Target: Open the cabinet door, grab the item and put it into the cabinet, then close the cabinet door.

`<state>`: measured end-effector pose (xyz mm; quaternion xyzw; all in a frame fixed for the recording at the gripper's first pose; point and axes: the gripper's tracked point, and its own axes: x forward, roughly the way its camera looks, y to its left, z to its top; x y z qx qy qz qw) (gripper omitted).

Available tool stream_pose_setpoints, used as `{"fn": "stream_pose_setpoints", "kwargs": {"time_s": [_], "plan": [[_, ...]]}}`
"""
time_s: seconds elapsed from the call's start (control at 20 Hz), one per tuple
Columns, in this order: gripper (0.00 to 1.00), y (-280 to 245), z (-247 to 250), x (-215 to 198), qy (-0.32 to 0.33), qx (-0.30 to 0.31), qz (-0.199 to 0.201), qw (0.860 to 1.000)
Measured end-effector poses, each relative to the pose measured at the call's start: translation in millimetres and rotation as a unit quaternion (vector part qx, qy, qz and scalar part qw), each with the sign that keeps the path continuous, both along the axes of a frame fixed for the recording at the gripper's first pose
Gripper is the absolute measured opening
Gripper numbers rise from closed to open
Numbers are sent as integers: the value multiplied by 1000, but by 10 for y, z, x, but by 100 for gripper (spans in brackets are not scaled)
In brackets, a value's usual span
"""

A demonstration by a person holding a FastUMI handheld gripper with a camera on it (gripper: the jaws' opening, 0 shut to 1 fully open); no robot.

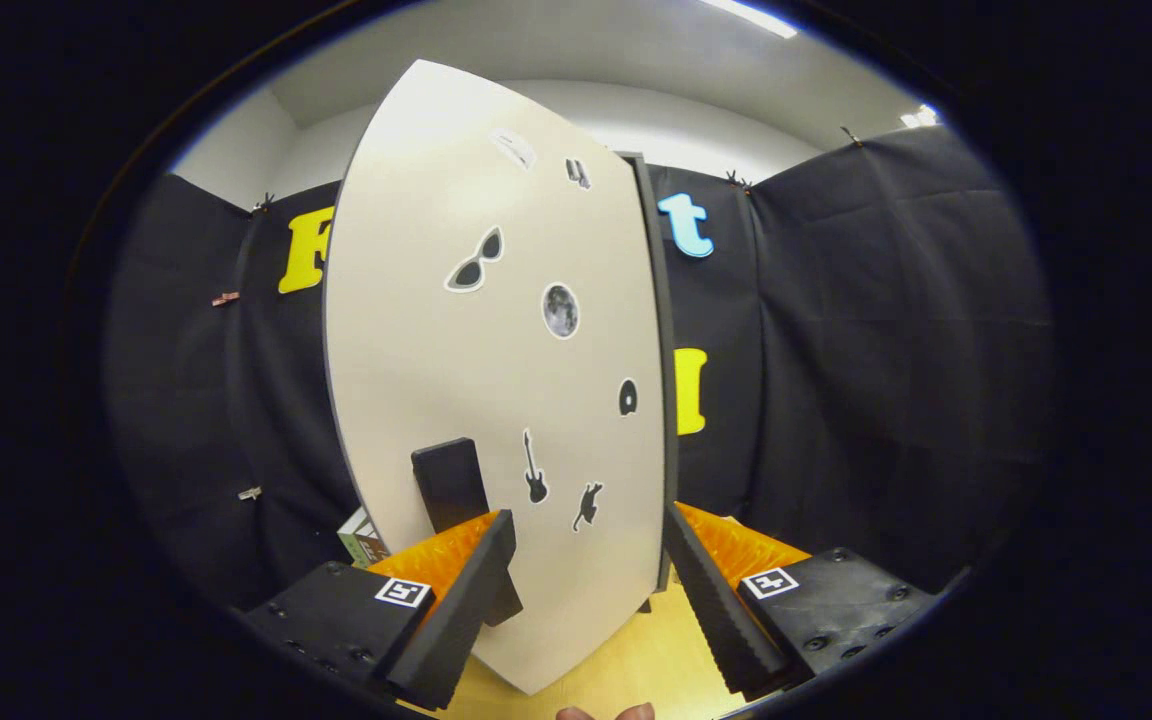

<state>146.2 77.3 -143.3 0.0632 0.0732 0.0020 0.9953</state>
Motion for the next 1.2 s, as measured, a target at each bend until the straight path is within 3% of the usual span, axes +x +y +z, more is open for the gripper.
{"fn": "stream_pose_setpoints", "kwargs": {"time_s": [0.4, 1.2], "plan": [[97, 624, -179, 192, 7, -1, 48, 999], [97, 393, -229, 188, 7, -1, 21, 1000]]}}
